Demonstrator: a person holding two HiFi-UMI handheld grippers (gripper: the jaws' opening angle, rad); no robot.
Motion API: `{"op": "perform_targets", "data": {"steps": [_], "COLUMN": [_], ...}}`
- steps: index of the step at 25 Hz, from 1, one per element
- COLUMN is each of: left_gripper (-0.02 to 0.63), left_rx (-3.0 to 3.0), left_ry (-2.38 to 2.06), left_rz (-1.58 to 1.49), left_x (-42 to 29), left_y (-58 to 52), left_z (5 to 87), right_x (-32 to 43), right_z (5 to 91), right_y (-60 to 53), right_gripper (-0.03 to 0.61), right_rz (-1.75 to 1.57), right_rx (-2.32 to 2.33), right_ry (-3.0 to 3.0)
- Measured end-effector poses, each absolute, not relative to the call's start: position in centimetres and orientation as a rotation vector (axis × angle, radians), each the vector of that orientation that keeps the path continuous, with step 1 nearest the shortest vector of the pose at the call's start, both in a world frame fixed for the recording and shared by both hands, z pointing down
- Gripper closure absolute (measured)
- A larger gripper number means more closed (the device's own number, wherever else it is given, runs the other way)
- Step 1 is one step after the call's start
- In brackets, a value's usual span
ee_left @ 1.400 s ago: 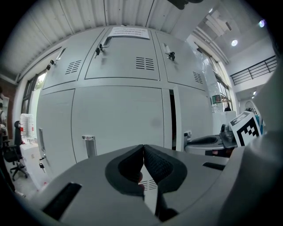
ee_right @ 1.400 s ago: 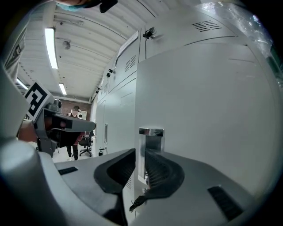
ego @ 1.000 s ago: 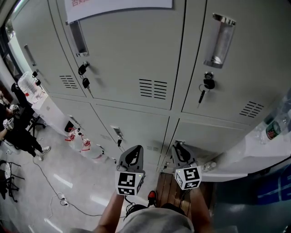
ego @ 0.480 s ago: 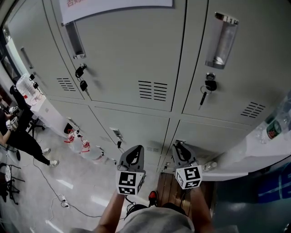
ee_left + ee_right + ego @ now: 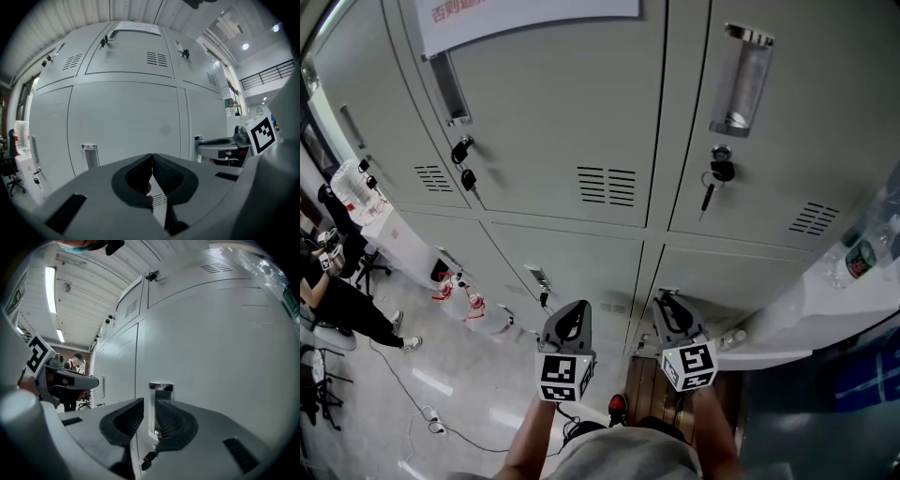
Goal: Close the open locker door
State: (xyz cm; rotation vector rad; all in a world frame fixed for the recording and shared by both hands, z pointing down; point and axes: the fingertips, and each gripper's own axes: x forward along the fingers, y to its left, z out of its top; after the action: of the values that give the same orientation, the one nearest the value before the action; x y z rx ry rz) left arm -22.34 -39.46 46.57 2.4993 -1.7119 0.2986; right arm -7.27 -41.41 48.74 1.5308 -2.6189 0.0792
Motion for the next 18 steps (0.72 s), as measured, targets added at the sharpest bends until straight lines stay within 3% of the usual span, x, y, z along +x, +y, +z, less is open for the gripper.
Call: {"op": "perform_targets", "data": {"steps": [4,18], "left_gripper": [0.591,0.592], "left_rx": [2.502,2.550], "left_ry": [-1.706,-1.686], "left_rz": [0.299,0.290], "left_x": [-22.1,-18.8], "left_y": [-39.1,-36.6], "left_z": [46.6,45.6], "right_x": [-7.5,-3.0], "right_z": [48.8,47.1], "right_y": [-40.4,-37.0], "right_gripper": [0.426,0.437], "right_rz": [0.093,0.062], "right_rx": [1.485,1.572], "right_ry": [-2.647,-2.631]}}
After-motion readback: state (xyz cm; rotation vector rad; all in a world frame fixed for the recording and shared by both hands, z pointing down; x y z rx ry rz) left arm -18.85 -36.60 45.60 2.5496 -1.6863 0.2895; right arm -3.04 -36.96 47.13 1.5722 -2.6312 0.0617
